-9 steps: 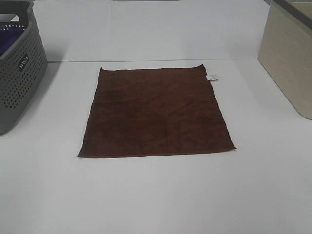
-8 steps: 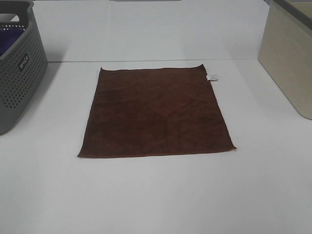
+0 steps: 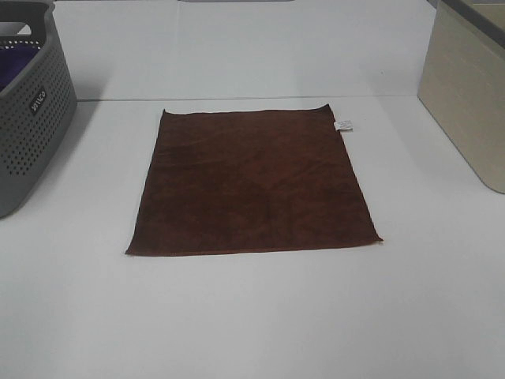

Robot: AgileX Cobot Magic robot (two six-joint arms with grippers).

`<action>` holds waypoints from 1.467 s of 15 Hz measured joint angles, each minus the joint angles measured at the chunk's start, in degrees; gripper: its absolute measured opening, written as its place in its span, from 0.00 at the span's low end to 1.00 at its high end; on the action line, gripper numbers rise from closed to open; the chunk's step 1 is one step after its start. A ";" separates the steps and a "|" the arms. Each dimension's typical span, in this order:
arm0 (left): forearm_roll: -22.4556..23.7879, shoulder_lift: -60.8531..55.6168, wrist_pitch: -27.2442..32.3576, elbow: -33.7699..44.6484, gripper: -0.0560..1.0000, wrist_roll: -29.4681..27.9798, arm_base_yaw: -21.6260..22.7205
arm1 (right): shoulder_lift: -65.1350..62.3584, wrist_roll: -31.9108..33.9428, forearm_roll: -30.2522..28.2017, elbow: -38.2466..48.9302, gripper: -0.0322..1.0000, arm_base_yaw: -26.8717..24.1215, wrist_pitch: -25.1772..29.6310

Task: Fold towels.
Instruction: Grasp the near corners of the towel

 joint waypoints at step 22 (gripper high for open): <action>0.00 0.00 0.00 0.00 0.72 0.00 0.00 | 0.00 0.00 0.00 0.00 0.79 0.00 0.00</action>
